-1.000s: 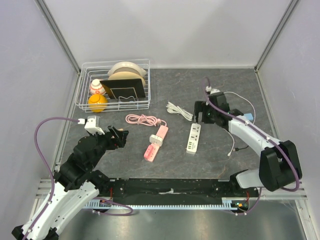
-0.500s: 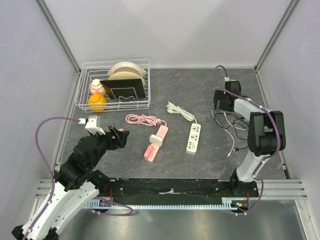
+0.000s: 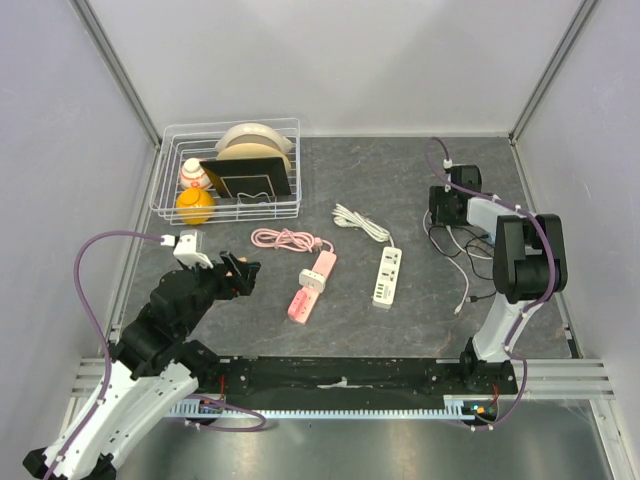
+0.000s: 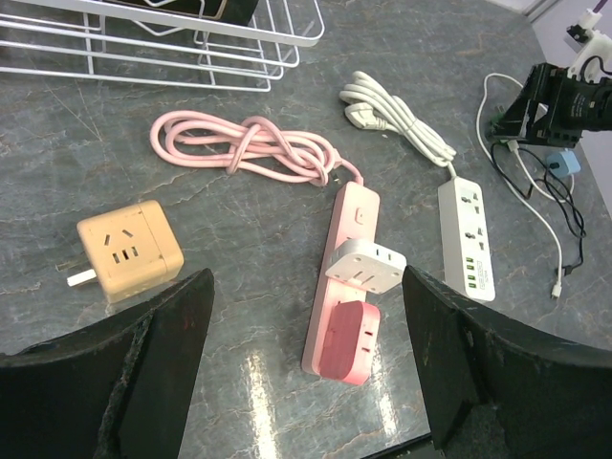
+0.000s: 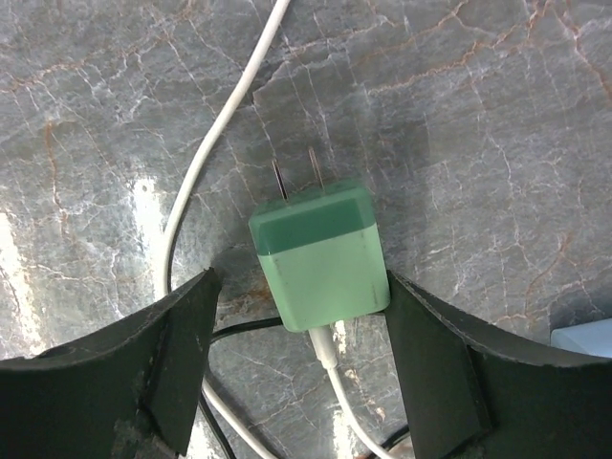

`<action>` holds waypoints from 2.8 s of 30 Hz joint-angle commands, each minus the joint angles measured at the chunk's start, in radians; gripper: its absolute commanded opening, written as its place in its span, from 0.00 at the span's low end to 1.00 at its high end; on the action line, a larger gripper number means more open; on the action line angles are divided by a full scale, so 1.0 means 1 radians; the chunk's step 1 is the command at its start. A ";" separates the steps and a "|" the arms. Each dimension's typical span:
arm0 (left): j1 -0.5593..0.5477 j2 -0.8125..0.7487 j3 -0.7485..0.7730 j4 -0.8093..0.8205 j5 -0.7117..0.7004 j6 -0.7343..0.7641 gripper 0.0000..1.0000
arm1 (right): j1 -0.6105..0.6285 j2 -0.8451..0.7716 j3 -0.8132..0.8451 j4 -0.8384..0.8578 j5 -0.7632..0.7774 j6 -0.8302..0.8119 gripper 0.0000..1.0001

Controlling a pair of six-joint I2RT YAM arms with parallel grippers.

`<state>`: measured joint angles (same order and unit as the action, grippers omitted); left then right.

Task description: Insert the plug

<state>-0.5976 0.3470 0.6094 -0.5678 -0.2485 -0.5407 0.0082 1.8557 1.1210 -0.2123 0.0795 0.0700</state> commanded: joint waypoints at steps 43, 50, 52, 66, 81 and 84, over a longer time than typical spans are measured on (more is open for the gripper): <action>-0.016 0.633 0.148 0.557 0.586 -0.400 0.85 | 0.809 -0.687 -0.267 0.171 -0.233 -0.157 0.15; -0.076 0.708 0.138 0.623 0.577 -0.433 0.82 | 0.834 -0.707 -0.286 0.205 -0.242 -0.147 0.15; -0.088 0.715 0.132 0.641 0.566 -0.441 0.78 | 0.834 -0.707 -0.290 0.230 -0.259 -0.144 0.15; -0.099 0.727 0.073 0.729 0.581 -0.489 0.42 | 0.834 -0.711 -0.336 0.306 -0.302 -0.110 0.16; -0.096 0.554 -0.112 0.911 0.401 -0.536 0.02 | 0.774 -0.753 -0.372 0.405 -0.349 0.174 0.80; -0.096 0.483 -0.189 0.999 0.332 -0.576 0.02 | 0.690 -0.796 -0.420 0.517 -0.412 0.372 0.89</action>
<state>-0.6918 0.9207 0.4938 0.2504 0.1978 -1.0378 0.7795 1.1236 0.7418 0.1287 -0.2520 0.1818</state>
